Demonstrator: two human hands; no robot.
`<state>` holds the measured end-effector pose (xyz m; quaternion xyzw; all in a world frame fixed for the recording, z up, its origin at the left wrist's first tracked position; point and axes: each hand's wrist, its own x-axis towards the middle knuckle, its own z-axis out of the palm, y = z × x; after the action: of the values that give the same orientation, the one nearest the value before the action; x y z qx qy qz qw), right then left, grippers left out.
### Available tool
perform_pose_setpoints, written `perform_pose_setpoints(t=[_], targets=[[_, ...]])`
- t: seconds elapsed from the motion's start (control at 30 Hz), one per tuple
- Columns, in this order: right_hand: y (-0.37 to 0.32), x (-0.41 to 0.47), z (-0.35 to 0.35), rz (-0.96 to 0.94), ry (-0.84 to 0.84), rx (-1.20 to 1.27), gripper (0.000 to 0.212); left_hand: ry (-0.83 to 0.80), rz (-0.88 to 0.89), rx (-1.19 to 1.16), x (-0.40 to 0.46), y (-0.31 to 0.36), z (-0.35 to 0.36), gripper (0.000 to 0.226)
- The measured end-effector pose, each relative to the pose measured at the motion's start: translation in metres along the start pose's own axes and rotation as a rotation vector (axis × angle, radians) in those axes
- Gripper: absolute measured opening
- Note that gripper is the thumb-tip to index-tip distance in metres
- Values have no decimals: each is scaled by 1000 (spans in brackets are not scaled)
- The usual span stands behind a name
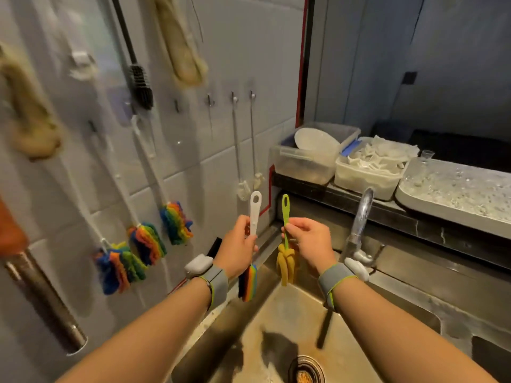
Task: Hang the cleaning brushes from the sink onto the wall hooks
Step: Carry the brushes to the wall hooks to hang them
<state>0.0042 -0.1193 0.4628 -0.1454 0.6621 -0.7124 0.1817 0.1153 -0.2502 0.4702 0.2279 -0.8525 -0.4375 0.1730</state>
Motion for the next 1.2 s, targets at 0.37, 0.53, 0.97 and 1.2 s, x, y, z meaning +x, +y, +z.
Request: perform_pose_setpoints(t=[0.37, 0.53, 0.97, 1.2], targets=[[-76, 7, 44, -154, -42, -31, 12, 308, 34, -59, 2, 66, -75, 6], [-92, 16, 58, -163, -50, -13, 13, 463, -32, -103, 14, 79, -97, 9], [-144, 67, 142, -204, -121, 136, 20, 544, -52, -35, 54, 82, -137, 7], [-150, 79, 152, -198, -114, 153, 20, 562, -65, -52, 58, 67, -132, 8]])
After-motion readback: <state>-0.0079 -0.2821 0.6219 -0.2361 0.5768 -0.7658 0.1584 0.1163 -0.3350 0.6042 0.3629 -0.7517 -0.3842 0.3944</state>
